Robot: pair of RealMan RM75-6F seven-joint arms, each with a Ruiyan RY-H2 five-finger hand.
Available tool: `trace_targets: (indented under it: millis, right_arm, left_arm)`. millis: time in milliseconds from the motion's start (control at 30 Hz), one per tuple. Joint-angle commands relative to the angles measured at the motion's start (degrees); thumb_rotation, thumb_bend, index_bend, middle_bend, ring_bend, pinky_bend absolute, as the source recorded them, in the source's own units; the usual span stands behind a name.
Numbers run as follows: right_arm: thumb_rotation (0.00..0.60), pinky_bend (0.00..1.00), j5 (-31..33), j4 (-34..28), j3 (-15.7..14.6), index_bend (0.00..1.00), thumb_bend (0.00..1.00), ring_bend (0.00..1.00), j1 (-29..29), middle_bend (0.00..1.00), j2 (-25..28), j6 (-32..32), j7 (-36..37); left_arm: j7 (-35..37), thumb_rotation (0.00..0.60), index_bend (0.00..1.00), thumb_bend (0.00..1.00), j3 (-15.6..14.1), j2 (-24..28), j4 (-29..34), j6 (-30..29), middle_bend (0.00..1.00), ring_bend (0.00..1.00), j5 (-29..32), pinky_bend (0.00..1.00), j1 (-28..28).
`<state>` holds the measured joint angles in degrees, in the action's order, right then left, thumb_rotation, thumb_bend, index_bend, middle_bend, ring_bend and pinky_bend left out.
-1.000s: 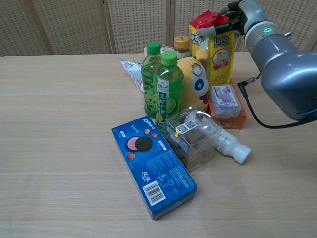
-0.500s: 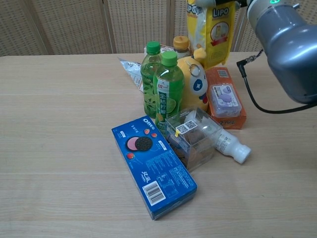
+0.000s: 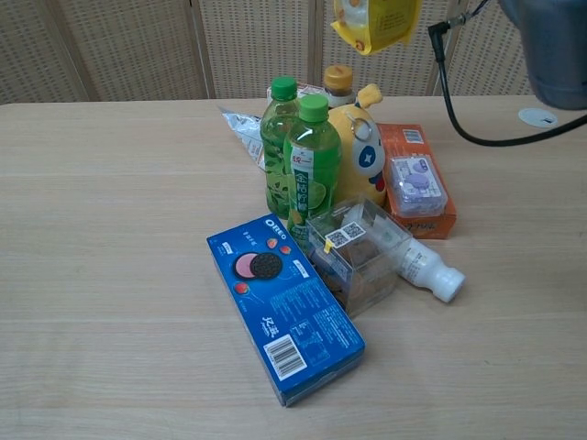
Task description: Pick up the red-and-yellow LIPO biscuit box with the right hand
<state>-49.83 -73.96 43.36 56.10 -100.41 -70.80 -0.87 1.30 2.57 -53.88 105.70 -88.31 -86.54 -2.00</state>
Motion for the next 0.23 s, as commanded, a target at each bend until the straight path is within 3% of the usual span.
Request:
trace_targets:
  millis: [33, 233]
  right_arm:
    - [0.6, 0.93, 0.66, -0.91, 0.79, 0.52, 0.05, 0.75, 0.62, 0.74, 0.85, -0.43, -0.9]
    - [0.6, 0.93, 1.4, -2.86, 1.24, 0.52, 0.05, 0.76, 1.09, 0.74, 2.33, -1.33, -2.43]
  left_arm:
    - [-0.13, 0.6, 0.14, 0.0, -0.03, -0.06, 0.03, 0.06, 0.0, 0.0, -0.02, 0.0, -0.04]
    - [-0.7, 0.6, 0.14, 0.0, -0.13, -0.41, 0.02, 0.46, 0.0, 0.0, 0.0, 0.0, -0.23]
